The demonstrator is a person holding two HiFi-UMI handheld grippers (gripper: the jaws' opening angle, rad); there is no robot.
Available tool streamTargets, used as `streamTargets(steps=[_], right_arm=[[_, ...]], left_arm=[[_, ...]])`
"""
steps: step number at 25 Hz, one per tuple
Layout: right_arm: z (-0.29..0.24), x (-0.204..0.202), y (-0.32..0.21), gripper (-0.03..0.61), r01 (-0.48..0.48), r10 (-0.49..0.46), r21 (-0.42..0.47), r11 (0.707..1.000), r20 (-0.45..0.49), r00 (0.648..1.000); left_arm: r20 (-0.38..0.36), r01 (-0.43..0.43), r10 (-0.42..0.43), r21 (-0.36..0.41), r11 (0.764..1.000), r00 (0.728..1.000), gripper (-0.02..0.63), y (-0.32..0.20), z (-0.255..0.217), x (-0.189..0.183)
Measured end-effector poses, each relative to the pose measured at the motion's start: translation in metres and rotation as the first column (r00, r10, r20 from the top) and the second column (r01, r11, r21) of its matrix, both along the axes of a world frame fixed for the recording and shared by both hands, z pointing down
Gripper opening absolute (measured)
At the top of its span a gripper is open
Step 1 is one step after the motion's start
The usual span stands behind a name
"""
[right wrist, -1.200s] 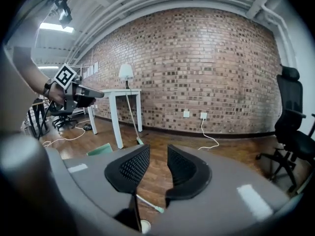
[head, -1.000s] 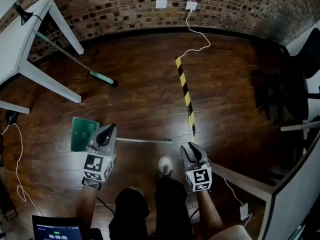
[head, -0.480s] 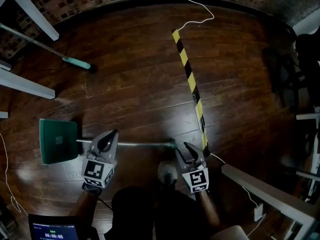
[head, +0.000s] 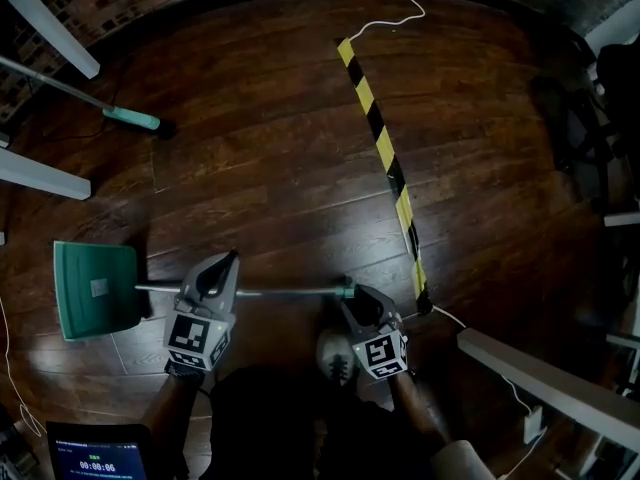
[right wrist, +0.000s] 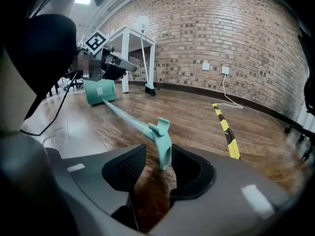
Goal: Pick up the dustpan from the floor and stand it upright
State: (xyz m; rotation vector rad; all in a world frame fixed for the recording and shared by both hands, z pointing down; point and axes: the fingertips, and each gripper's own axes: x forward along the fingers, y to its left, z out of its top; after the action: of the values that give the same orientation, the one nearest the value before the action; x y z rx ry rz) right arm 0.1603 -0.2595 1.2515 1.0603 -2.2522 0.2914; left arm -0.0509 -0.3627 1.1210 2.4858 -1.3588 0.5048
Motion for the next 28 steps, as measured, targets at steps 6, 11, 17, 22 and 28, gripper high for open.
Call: streamTargets(steps=[6,11,17,22,28], right_arm=[[0.015,0.010,-0.020,0.179,-0.103,0.103,-0.025,0.994,0.036,0.994],[0.019,0.005,-0.033,0.178,-0.104,0.105,-0.016,0.994,0.050,0.993],[0.032,0.001,-0.040,0.127,-0.099,0.099,-0.013,0.995,-0.005,0.995],[0.029,0.003,-0.043,0.097,-0.131,0.131,-0.008,0.991,-0.006,0.991],[0.001,0.018,-0.061,0.092,-0.209,0.208,0.038,0.977,0.026,0.978]], left_arm=[[0.000,0.002,-0.002,-0.015,1.000,1.000,-0.002,0.009,0.004,-0.002],[-0.012,0.019,-0.019,-0.016,1.000,1.000,-0.003,0.010,0.006,-0.009],[-0.009,0.021,-0.021,-0.007,1.000,1.000,-0.003,0.018,0.003,-0.016],[-0.017,0.052,-0.052,0.004,0.999,0.998,-0.002,0.020,-0.003,-0.026],[-0.058,0.089,-0.088,0.022,0.996,0.994,-0.003,0.017,-0.022,-0.035]])
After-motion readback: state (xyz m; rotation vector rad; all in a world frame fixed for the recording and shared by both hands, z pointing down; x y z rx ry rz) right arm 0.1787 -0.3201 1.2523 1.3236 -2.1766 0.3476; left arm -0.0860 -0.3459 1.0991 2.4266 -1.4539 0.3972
